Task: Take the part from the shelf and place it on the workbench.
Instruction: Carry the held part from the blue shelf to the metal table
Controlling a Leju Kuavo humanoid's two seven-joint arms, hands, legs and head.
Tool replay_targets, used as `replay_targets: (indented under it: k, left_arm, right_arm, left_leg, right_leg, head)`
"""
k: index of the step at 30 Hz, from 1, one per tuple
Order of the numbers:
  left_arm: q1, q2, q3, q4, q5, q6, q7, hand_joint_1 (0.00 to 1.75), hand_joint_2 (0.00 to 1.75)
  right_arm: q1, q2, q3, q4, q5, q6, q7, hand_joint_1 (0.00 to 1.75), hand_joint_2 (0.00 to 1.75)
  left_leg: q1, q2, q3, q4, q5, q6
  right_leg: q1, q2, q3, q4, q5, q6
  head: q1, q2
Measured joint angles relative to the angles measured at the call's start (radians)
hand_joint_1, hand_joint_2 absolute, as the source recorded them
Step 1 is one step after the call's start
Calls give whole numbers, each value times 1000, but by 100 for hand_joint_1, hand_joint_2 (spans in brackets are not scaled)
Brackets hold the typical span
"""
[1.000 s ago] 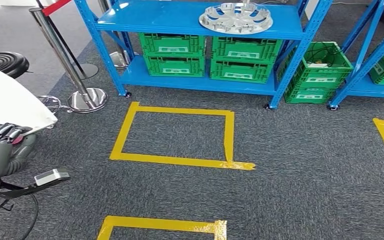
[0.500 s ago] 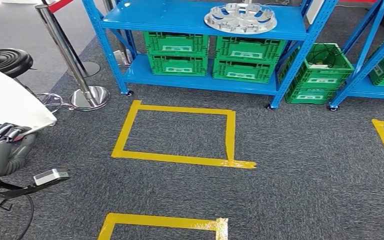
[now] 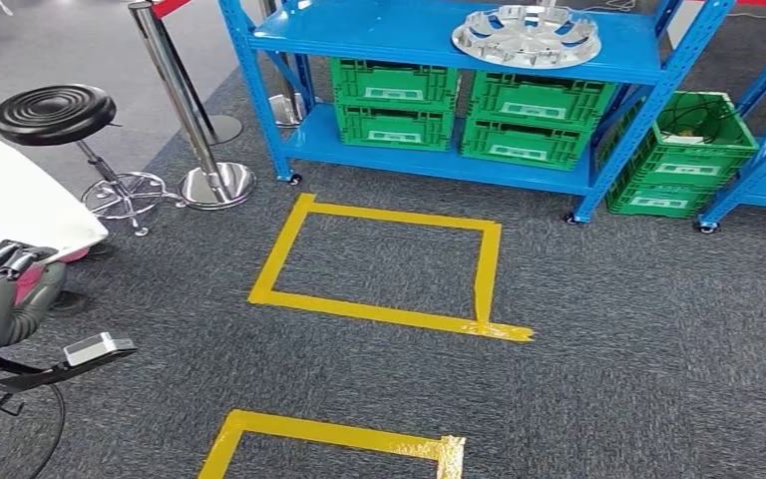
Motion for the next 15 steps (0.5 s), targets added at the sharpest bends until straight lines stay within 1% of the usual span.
replay_targets:
  k: [1,2,3,4,5,6,7,8,9,10,11,12,13,14,15]
  left_arm:
    - [-1,0,0,0,0,0,0,175,175]
    - [-1,1,0,0,0,0,-1,175,175]
    - [-1,2,0,0,0,0,-1,175,175]
    - [-2,2,0,0,0,0,-1,175,175]
    - [-3,2,-1,0,1,0,-1,175,175]
    - [-4,2,-1,0,1,0,-1,175,175]
    - [-4,1,-3,0,1,0,-1,175,175]
    - [-2,0,-4,0,1,0,-1,175,175]
    - [-1,0,-6,0,1,0,-1,175,175]
    - [-1,0,-6,0,1,0,-1,175,175]
    - [-1,1,-7,0,1,0,-1,175,175]
    - [-1,1,-6,0,1,0,-1,175,175]
    - [-3,1,-6,0,1,0,-1,175,175]
    - [-3,2,-6,0,1,0,-1,175,175]
    - [-3,2,-6,0,1,0,-1,175,175]
  right_arm:
    - [0,0,0,1,3,1,0,0,0]
    - [0,1,0,2,5,1,1,0,0]
    - [0,1,0,3,6,2,1,0,0]
    - [0,2,0,4,6,2,1,0,0]
    - [0,2,0,4,7,2,1,0,0]
    - [1,2,0,5,7,2,1,0,0]
    - [2,2,0,6,7,2,1,0,0]
    - [3,2,0,7,7,2,2,0,0]
    - [3,2,0,7,7,2,2,0,0]
    - [2,2,0,8,7,2,2,0,0]
    - [1,3,0,8,8,2,2,0,0]
    - [0,3,0,8,8,2,2,0,0]
    - [-1,3,0,8,9,2,2,0,0]
    - [-1,4,0,9,10,2,2,0,0]
    - [-2,4,0,9,10,2,2,0,0]
  left_leg:
    - [3,-11,-5,0,4,-7]
    - [5,-11,-9,3,3,-13]
    - [5,2,-17,18,-8,-17]
    - [5,23,-31,51,-31,-21]
    - [5,50,-53,105,-64,-24]
    - [5,68,-81,173,-101,-27]
    - [6,77,-106,238,-130,-29]
    - [7,80,-120,280,-143,-30]
    - [7,82,-117,286,-138,-30]
    - [6,86,-95,250,-115,-28]
    - [5,96,-58,186,-81,-25]
    - [1,121,-18,114,-57,-20]
    - [-4,143,11,55,-40,-14]
    - [-9,159,28,18,-33,-7]
    - [-14,166,31,4,-36,-1]
  right_leg:
    - [2,-12,0,0,2,-7]
    - [3,-25,-1,-2,5,-15]
    - [4,-38,-1,-4,7,-23]
    - [4,-52,-1,-7,10,-29]
    - [5,-65,-2,-8,11,-34]
    - [8,-79,-4,-8,11,-37]
    - [10,-93,-6,-7,11,-39]
    - [12,-108,-7,-7,11,-40]
    - [14,-122,-8,-7,11,-40]
    - [15,-135,-8,-6,11,-41]
    - [17,-148,-6,-6,10,-40]
    - [19,-160,-5,-6,9,-39]
    - [22,-171,-4,-6,8,-37]
    - [25,-182,-4,-5,8,-34]
    - [27,-194,-4,-5,7,-31]
  head:
    - [0,0]
    - [0,0]
    - [-3,0]
    - [-5,0]
    - [-8,0]
    - [-10,0]
    - [-10,0]
    - [-10,0]
    - [-10,0]
    - [-10,0]
    - [-10,0]
    - [-10,0]
    - [-10,0]
    - [-9,0]
    - [-9,0]
